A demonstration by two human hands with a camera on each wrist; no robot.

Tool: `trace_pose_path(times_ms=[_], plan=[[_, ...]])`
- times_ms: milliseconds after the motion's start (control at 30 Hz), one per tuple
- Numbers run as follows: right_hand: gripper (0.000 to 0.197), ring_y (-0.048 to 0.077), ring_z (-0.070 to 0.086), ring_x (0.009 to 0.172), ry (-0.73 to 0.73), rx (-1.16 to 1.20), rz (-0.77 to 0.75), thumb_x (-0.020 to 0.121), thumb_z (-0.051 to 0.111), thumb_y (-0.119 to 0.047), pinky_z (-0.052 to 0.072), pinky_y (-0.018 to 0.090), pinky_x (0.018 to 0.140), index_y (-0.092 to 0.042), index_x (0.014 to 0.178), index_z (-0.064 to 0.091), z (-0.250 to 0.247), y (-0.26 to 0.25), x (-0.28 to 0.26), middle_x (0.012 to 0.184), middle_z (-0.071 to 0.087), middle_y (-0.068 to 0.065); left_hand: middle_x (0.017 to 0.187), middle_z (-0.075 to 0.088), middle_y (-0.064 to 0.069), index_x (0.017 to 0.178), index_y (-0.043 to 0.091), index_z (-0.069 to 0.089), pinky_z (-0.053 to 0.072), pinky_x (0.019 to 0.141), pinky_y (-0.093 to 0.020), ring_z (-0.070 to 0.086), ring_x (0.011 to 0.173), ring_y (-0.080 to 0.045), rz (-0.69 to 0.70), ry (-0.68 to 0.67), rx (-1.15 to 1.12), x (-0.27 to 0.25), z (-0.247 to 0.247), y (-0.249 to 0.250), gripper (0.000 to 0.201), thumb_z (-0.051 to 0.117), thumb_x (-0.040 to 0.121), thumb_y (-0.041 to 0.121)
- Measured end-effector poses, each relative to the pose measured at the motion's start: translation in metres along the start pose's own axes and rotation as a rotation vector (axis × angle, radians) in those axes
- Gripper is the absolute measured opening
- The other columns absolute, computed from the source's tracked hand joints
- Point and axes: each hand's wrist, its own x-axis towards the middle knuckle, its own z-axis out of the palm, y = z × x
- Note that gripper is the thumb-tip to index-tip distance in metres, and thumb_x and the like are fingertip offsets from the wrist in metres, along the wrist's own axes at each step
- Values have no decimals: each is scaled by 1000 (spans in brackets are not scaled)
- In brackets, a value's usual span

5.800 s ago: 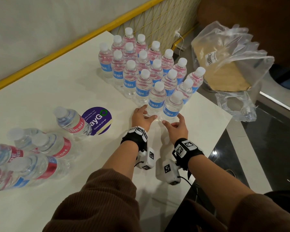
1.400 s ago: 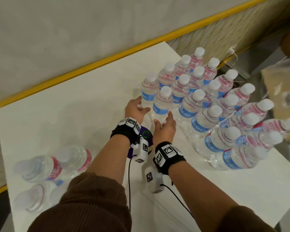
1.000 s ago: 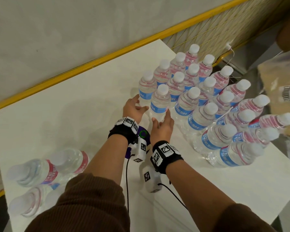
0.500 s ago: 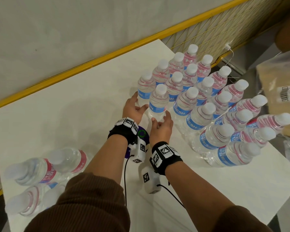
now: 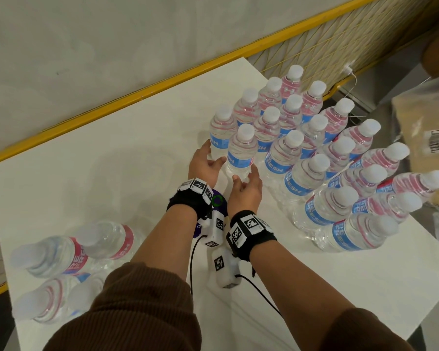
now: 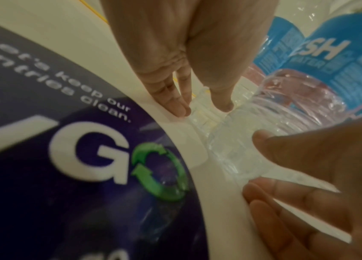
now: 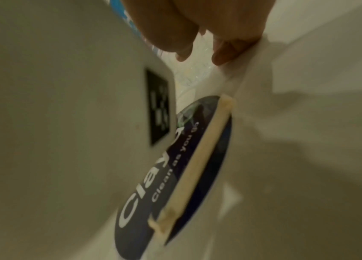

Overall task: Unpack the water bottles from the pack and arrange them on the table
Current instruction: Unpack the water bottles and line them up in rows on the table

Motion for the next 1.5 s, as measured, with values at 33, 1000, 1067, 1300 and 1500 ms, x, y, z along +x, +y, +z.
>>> trace_pose_path(times_ms=[33,1000,1067,1300,1500], plan=[[55,25,47,123,-1,12,6,95,52,-21,41,34,104,-19,145,30,0,-1,-1,141,41,10,123,53,-7,142,19,39,50,86,-31,59,87,-18,-3,16,-11,-1,1,1,61,65,86,25],[59,8,50,112,-285,37,-18,92,52,-8,38,15,89,-23,143,27,-51,4,-29,134,45,5,148,35,-8,148,23,22,42,103,-36,45,128,-27,-113,-63,-70,-12,-28,21,78,58,82,-1],[61,9,51,112,-302,25,-6,91,57,-16,38,16,88,-27,143,26,-51,6,-31,132,48,6,152,30,-7,149,24,16,37,109,-39,38,135,-29,-95,-133,-60,-2,-33,25,84,61,83,-1],[63,14,45,129,-312,-26,-12,96,48,-20,31,15,95,-23,150,14,-38,-8,-24,151,33,5,141,47,-6,147,20,28,43,102,-34,49,127,-23,-93,-185,-84,9,-27,18,76,69,83,18],[65,14,41,133,-321,-25,-20,96,47,-18,31,17,99,-22,150,11,-35,-6,-26,154,25,1,134,54,-4,142,27,34,50,96,-45,59,114,-26,-95,-151,-76,12,-29,19,67,68,84,27]])
